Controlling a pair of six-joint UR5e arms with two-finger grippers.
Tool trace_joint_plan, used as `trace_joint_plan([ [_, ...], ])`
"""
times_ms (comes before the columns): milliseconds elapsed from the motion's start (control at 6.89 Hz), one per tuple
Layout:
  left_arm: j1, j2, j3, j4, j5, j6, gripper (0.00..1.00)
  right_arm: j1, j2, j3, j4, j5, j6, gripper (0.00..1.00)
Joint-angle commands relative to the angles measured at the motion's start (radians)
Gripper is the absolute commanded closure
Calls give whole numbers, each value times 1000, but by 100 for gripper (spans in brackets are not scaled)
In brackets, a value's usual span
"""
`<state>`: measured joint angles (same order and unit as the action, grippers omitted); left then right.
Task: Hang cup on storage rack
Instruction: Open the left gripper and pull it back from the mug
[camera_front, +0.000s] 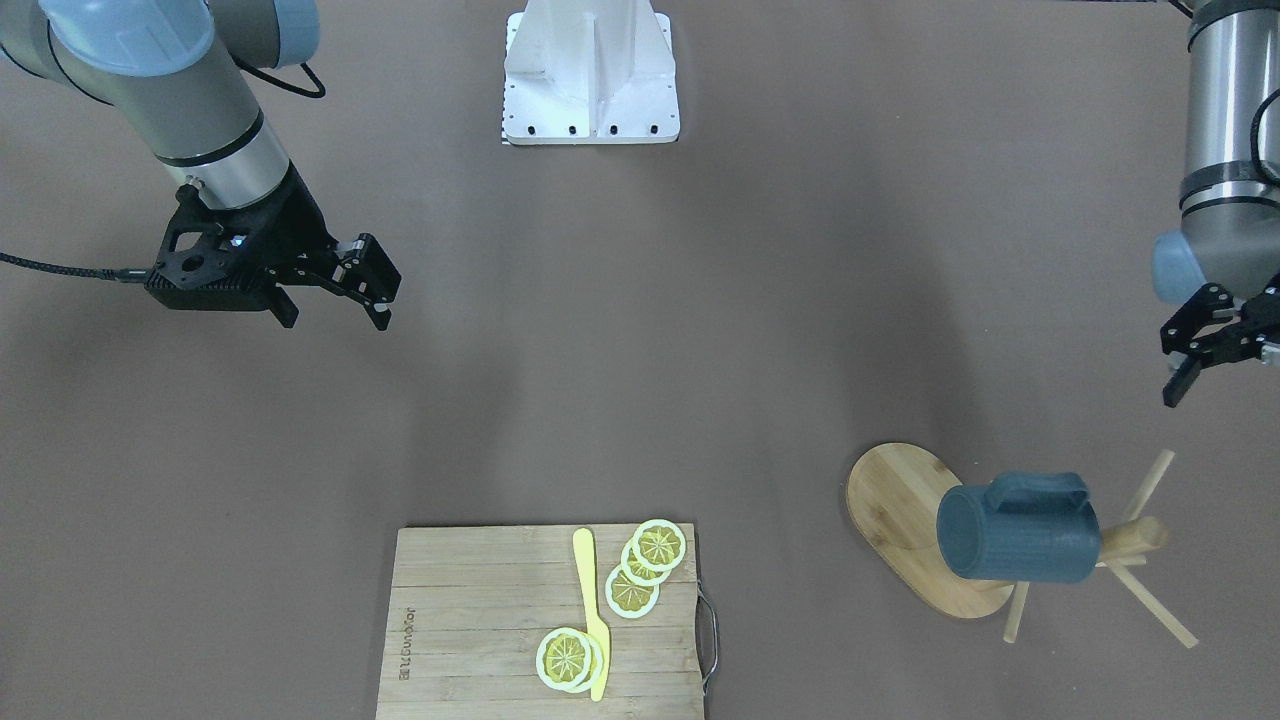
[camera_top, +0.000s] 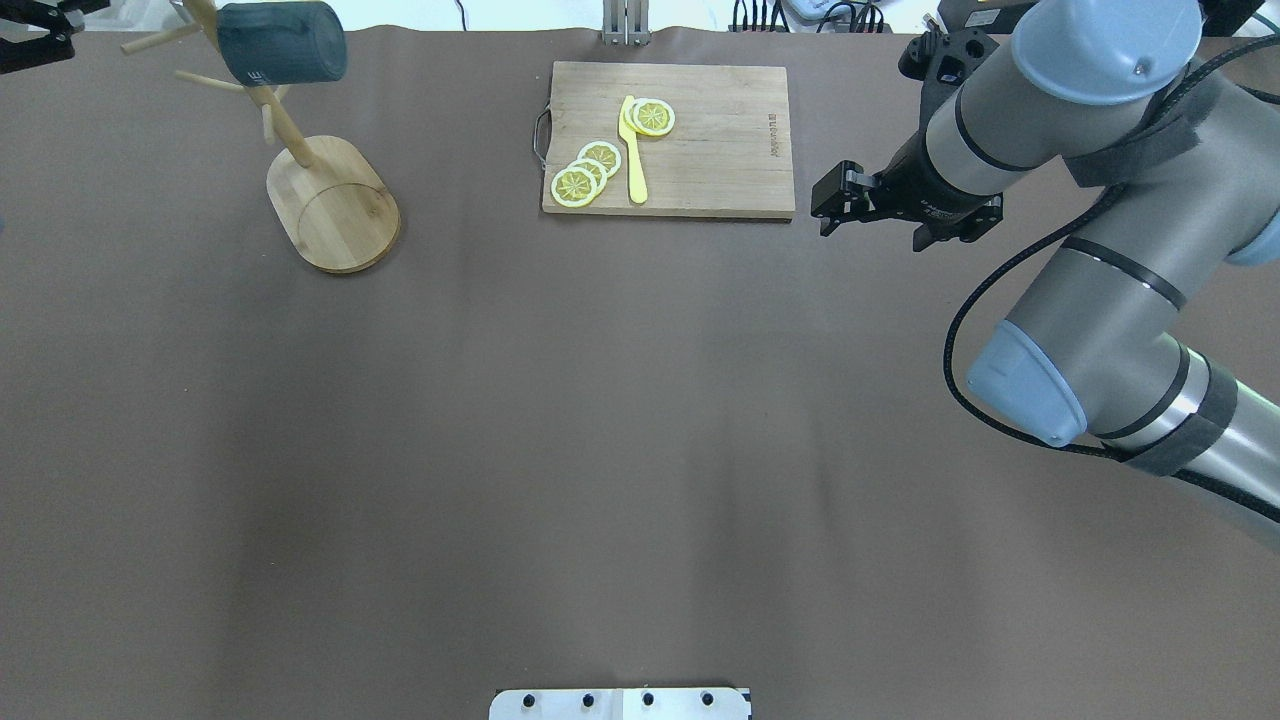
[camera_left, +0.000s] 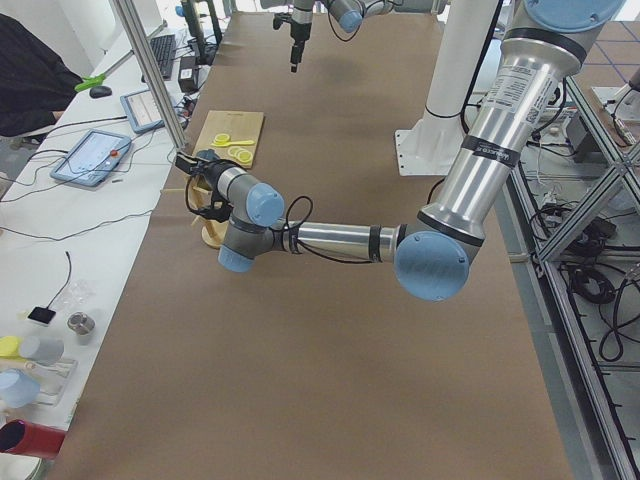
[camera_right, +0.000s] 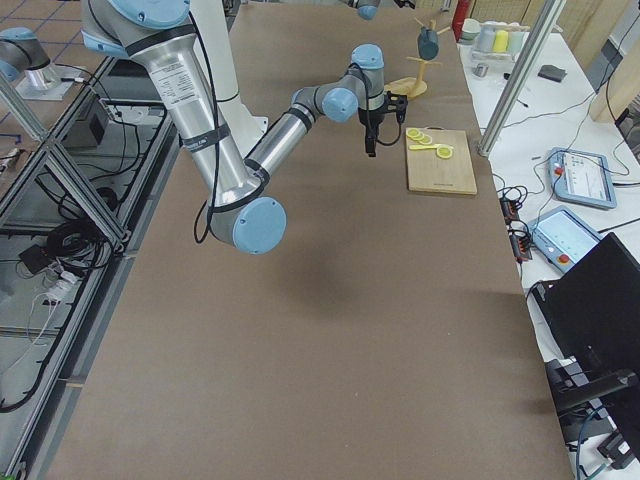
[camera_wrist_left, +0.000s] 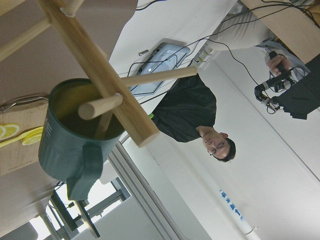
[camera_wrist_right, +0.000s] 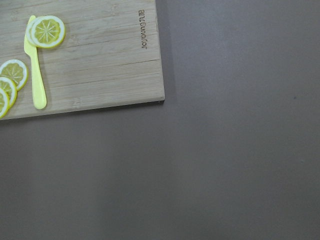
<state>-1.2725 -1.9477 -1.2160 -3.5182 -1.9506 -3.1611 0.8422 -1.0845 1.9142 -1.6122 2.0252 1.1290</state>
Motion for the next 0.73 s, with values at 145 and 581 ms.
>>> trace_joint_plan([
  [145,-108,3,-72,4,1,234,2,0,-2,5,0,4,-2,0],
  [581,-162,-4,-88,69,1,622,2,6,-11,5,0,7,-2,0],
])
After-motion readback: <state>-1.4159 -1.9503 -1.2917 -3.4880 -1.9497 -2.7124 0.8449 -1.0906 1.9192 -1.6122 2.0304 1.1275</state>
